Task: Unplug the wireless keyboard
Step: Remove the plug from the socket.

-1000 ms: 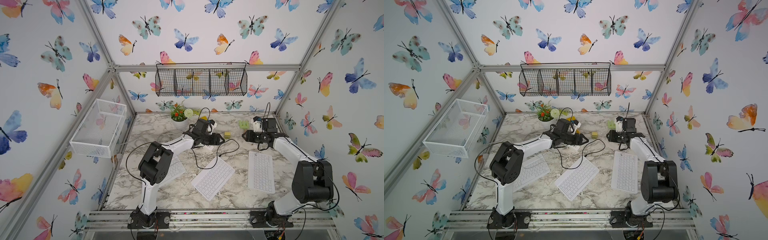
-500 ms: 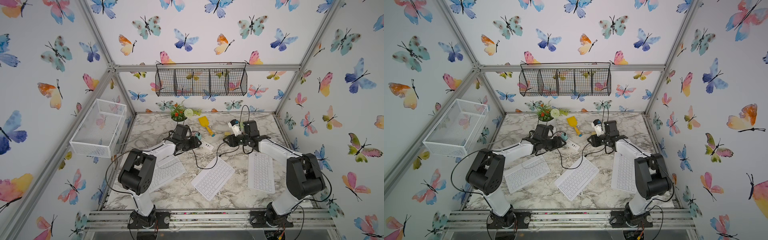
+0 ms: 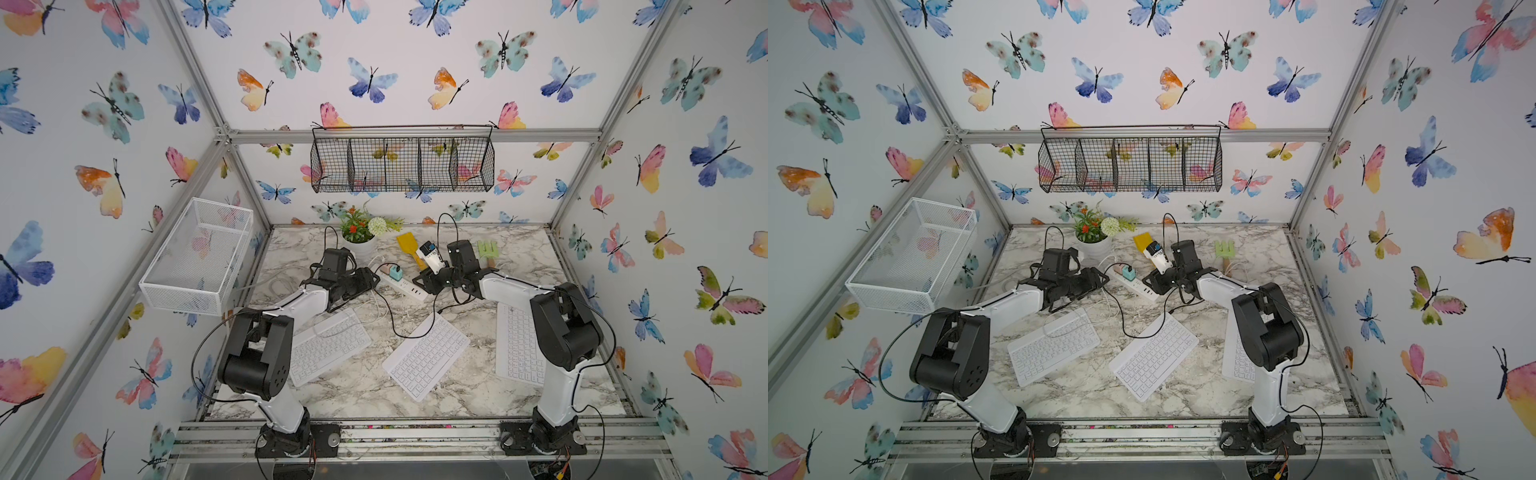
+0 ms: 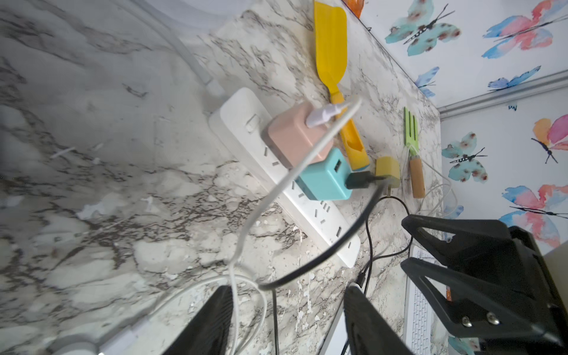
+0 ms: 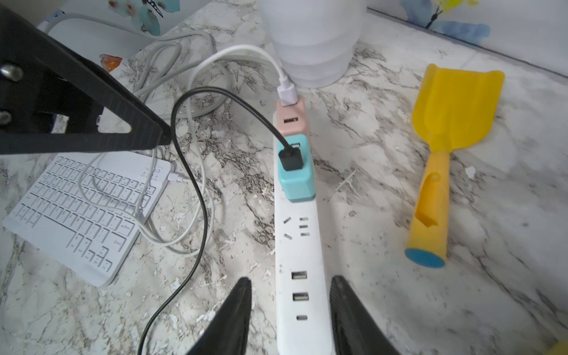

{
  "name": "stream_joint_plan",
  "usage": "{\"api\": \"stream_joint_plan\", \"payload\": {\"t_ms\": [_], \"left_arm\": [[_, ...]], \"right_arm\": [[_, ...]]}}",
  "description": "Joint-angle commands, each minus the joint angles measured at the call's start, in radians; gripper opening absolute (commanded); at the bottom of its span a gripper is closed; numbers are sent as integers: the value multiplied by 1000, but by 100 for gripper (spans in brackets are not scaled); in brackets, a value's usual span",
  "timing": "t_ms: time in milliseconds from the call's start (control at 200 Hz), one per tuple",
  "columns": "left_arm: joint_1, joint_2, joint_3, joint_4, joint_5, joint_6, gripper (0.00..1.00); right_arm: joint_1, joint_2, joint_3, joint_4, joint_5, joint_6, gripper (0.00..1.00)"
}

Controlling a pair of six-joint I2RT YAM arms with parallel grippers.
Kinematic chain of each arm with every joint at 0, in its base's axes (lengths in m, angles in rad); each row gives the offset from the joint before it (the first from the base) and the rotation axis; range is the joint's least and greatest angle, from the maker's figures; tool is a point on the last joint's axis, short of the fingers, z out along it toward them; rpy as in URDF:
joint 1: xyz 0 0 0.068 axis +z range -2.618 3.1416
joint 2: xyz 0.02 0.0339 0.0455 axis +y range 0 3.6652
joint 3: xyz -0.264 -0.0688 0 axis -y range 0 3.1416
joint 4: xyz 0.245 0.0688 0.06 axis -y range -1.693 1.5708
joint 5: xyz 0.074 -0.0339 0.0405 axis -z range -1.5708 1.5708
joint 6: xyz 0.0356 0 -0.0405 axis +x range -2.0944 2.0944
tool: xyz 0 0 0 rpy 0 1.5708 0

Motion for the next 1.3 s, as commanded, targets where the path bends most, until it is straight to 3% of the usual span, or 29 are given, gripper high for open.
{"api": "stream_joint_plan", "payload": {"t_ms": [0,245,651,1051,1291], "left_arm": [[48,-51,-3,1,38,33,62],[115,-24,-12,23,74,42,62],[155,165,77,103,148,30,63],[119,321,197,148,210,11,69],[109,392,219,133,182,-6,66]], "right_arm": [[15,54,44,63,-12,-23,46],[60,176,177,33,6,-76,48],[71,300,289,55,17,-62,47],[79,322,286,80,5,-53,29],[100,321,267,126,-4,-45,21]]}}
